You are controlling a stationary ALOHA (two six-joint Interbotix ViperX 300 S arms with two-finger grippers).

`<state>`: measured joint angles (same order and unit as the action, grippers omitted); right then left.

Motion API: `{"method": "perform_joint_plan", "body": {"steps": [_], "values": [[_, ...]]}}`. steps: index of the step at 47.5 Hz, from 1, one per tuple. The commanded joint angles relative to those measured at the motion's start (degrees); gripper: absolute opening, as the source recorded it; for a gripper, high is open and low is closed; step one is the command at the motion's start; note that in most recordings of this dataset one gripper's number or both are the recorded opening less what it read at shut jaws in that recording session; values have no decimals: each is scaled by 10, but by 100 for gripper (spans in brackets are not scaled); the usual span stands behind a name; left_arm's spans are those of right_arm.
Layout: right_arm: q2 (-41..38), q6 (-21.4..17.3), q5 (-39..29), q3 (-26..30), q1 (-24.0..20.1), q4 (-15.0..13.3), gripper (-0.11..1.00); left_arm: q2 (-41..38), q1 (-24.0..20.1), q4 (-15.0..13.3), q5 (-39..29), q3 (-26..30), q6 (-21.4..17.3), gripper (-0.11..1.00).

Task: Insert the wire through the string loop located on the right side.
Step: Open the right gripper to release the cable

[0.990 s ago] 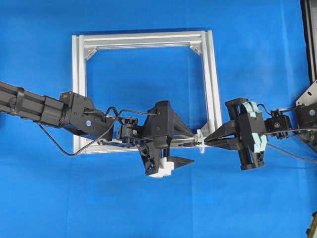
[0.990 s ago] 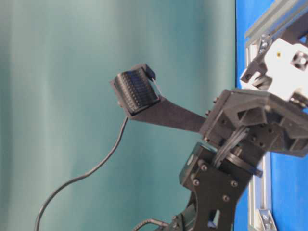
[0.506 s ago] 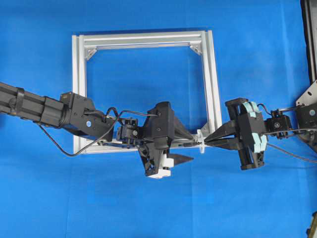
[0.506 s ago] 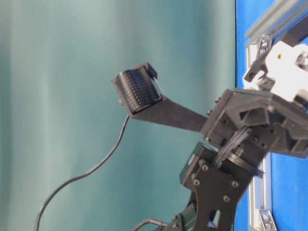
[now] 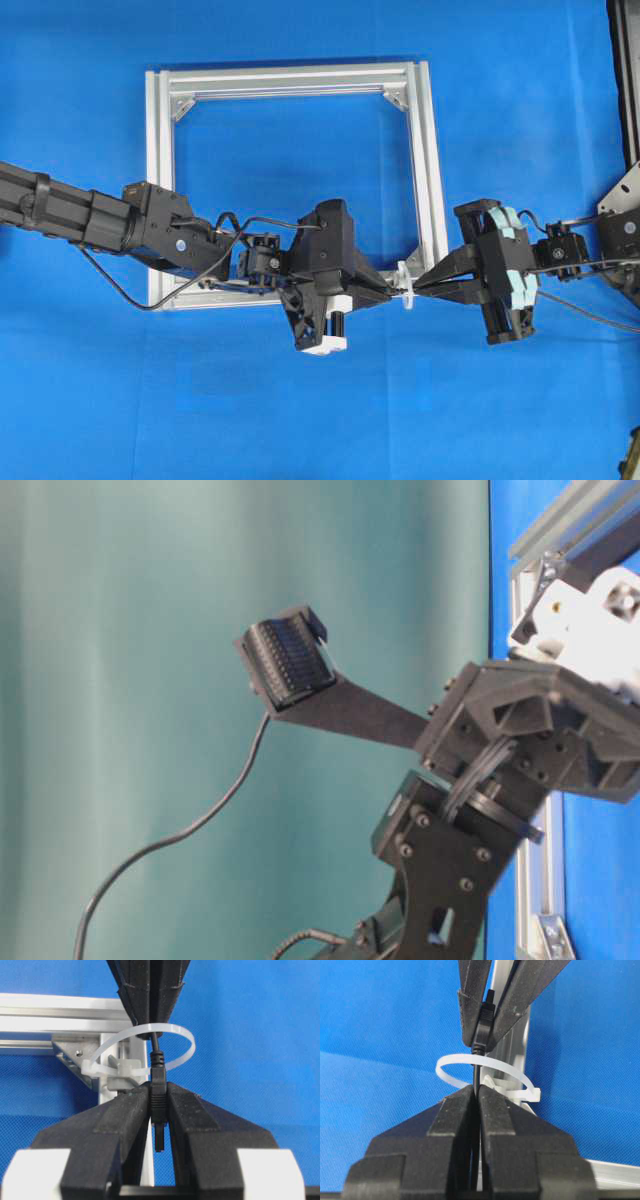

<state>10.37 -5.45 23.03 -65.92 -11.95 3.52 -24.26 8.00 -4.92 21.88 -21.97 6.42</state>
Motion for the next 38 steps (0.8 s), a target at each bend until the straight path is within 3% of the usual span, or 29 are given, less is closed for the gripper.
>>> {"method": "perform_joint_plan", "body": {"steps": [1, 4, 8, 21, 30, 38], "values": [[4, 0, 0, 8, 1, 0, -3, 11, 2, 2, 4, 14, -1, 8], [4, 0, -1, 8, 2, 1, 2, 11, 2, 2, 4, 14, -1, 8], [4, -1, -1, 9, 2, 2, 16, 12, 2, 2, 4, 13, -1, 8], [20, 0, -2, 6, 2, 2, 91, 13, 2, 3, 4, 11, -1, 8], [29, 0, -12, 3, 2, 2, 89, 25, 2, 2, 4, -6, -3, 8], [29, 0, -22, 5, 2, 2, 89, 65, 4, 2, 7, -62, -5, 8]]}}
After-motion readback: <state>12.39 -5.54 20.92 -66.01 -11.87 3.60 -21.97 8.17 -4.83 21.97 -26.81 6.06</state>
